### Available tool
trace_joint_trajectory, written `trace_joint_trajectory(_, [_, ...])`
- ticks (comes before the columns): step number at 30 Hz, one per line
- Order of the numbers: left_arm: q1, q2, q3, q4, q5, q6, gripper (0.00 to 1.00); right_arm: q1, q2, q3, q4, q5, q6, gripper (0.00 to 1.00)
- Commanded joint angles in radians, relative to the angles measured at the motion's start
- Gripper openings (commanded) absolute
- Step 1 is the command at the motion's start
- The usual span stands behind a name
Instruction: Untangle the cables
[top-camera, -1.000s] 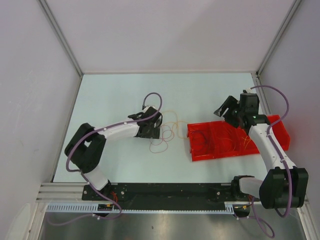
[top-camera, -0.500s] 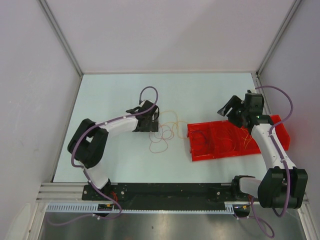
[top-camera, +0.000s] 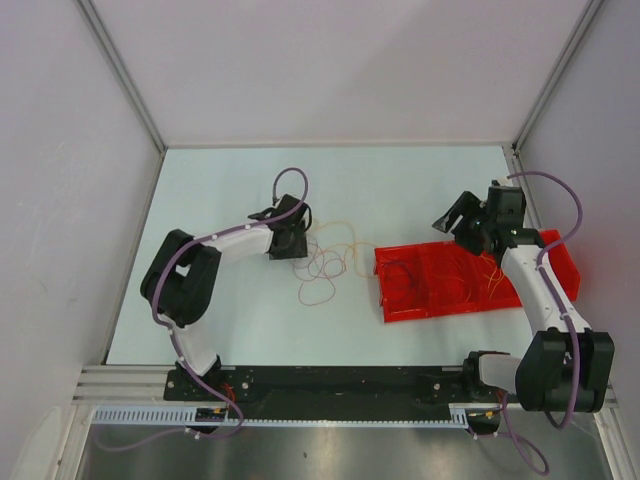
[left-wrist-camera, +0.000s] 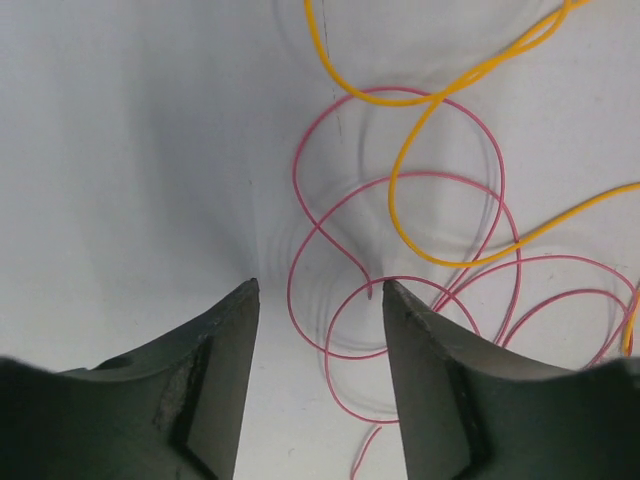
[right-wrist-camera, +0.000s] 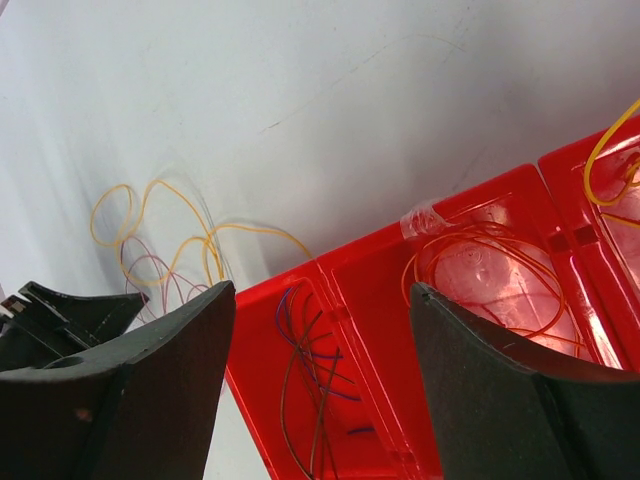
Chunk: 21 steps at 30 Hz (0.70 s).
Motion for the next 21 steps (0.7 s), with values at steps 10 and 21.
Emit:
trace_joint_trajectory(10, [0.027,0.032,0.026,-0.001,0.029,-0.034,0.27,-0.001,-0.01,0.033,0.001,-0.014,-0.023,0.75])
trace_joint_trajectory(21, [0.034,0.057,0.043,-0.026,0.023,-0.051,0.0,-0.003,-0.036,0.033,-0.028,-0.016,-0.027,0.75])
